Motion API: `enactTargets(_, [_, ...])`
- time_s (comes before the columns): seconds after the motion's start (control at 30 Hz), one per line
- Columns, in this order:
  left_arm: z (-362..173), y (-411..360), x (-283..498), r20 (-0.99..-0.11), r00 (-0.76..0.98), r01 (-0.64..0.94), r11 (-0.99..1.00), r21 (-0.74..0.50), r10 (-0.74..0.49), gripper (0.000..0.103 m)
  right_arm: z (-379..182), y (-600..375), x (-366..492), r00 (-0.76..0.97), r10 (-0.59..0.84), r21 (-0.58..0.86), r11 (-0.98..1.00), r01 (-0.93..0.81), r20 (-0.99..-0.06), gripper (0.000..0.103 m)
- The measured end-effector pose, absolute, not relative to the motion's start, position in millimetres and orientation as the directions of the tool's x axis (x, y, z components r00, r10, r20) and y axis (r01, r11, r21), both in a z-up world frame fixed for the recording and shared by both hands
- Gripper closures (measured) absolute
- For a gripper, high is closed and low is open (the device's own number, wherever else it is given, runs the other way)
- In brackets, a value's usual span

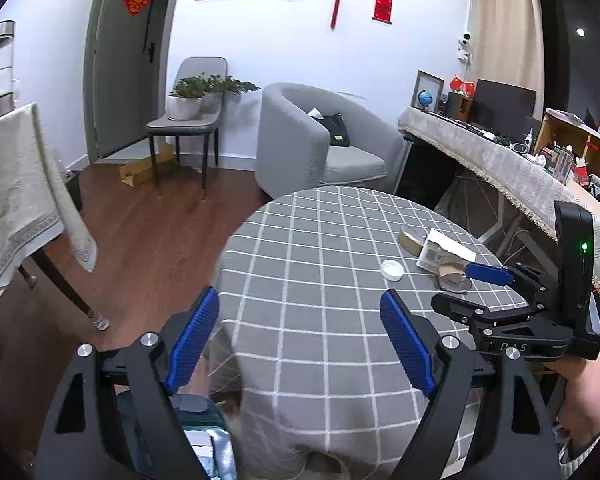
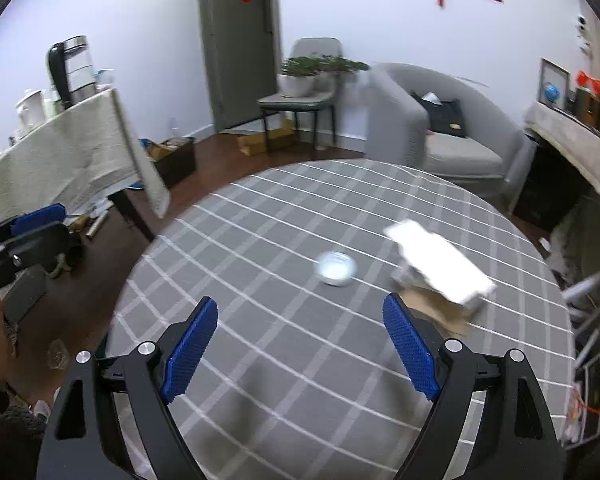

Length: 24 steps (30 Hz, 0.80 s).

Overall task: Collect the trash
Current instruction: 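Grasp the brown tape roll with the right tool while the left tool grasps the white bottle cap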

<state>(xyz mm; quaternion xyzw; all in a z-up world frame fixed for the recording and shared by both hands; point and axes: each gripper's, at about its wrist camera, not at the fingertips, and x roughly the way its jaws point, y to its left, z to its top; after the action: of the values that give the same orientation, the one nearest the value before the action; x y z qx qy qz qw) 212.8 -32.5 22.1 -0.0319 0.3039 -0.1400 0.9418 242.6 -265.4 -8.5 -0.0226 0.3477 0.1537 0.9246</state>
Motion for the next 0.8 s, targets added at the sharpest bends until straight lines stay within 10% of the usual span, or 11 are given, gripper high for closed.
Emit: enactTargets(0.8, [-29.6, -122.8, 284.7, -0.661, 0.669, 0.365, 0.925, -0.104, -0.339, 0.018, -48.1, -327.6, 278.4, 0.661, 0.113, 0.008, 0.987, -0.161, -0.742, 0.073])
